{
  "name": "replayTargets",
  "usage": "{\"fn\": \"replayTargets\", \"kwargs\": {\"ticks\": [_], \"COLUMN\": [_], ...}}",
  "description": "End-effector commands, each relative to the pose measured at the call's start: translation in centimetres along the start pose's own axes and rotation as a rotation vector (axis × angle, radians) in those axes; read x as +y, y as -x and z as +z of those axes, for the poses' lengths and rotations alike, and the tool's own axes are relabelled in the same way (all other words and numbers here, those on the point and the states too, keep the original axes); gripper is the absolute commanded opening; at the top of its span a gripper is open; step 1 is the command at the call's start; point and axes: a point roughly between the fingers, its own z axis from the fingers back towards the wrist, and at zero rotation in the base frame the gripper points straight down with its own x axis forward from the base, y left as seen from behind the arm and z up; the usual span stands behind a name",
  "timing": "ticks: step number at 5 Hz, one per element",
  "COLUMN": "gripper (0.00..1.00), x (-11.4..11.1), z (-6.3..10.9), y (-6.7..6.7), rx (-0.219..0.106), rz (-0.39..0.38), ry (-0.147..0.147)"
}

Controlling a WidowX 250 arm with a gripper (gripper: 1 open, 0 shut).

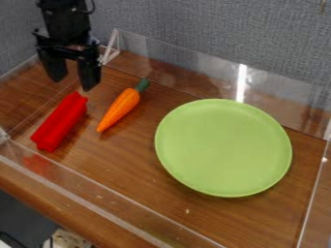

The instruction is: Put the red object on the left side

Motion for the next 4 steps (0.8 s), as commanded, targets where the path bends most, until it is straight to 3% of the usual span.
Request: {"fn": "replayTargets", "kwargs": {"ticks": [1, 4], "gripper": [1.0, 1.0], "x": [1.03, 0.86], "z": [1.0, 1.05], "y": [-1.17, -0.84], "rx": [-0.045, -0.087], "rz": [-0.063, 0.057], "ry": [-0.015, -0.033]}}
